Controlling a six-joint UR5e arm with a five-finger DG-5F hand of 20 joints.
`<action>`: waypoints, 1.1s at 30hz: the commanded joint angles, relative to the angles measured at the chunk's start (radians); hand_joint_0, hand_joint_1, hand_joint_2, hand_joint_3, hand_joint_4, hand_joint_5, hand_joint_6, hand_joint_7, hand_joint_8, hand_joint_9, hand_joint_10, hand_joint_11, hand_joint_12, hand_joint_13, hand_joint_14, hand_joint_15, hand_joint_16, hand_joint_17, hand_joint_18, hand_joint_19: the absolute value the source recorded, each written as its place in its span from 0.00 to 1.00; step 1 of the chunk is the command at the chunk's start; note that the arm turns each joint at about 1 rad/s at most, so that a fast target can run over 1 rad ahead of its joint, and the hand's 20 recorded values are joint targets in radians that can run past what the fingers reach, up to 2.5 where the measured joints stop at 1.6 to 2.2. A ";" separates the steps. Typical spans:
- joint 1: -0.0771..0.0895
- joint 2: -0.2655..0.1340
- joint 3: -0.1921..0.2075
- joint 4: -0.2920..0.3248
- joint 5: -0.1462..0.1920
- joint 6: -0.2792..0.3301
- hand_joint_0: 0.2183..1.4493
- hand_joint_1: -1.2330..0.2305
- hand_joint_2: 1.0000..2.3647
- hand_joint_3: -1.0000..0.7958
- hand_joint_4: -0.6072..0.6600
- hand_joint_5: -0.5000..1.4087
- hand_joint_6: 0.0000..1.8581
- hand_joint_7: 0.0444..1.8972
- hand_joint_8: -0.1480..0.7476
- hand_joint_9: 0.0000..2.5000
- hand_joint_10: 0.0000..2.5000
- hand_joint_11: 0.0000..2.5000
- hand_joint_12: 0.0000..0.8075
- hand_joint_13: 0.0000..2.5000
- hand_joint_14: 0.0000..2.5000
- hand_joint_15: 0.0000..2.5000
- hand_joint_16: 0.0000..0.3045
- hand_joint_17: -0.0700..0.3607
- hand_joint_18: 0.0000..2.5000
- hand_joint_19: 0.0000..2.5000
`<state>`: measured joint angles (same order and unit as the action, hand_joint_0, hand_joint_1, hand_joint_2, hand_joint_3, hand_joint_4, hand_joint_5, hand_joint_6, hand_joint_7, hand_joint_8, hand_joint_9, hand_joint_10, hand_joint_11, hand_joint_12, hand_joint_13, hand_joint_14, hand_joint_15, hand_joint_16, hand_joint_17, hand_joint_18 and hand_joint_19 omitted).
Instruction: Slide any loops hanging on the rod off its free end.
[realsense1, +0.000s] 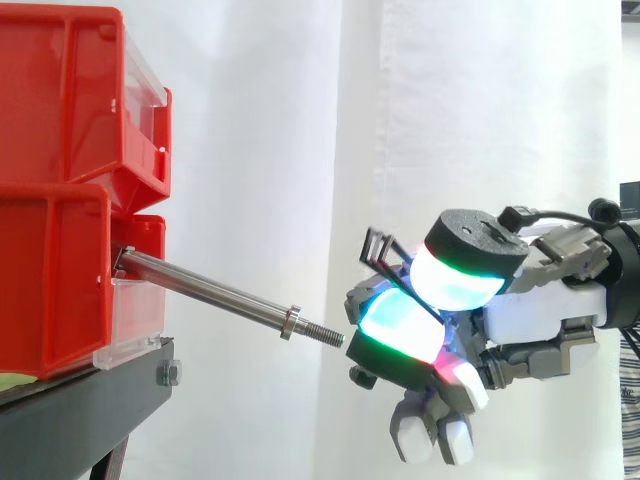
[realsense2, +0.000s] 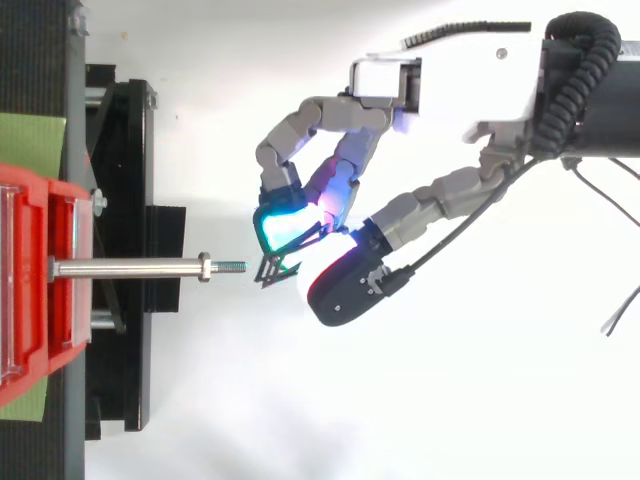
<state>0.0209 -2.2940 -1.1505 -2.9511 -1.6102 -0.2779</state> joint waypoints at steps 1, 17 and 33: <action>0.004 0.001 0.000 -0.003 0.018 0.052 0.40 0.28 0.00 0.31 0.48 0.17 0.49 0.60 0.48 0.43 0.01 0.22 0.39 0.35 0.00 0.10 0.13 0.37 0.35 0.18; 0.027 -0.001 0.000 -0.022 0.047 0.140 0.34 0.33 0.00 0.32 0.49 0.18 0.48 0.62 0.48 0.44 0.01 0.19 0.38 0.35 0.00 0.10 0.13 0.38 0.35 0.21; 0.028 -0.001 0.000 -0.020 0.047 0.148 0.38 0.27 0.01 0.38 0.46 0.17 0.48 0.63 0.47 0.42 0.01 0.20 0.40 0.35 0.00 0.10 0.14 0.38 0.35 0.19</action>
<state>0.0491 -2.2938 -1.1505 -2.9719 -1.5633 -0.1340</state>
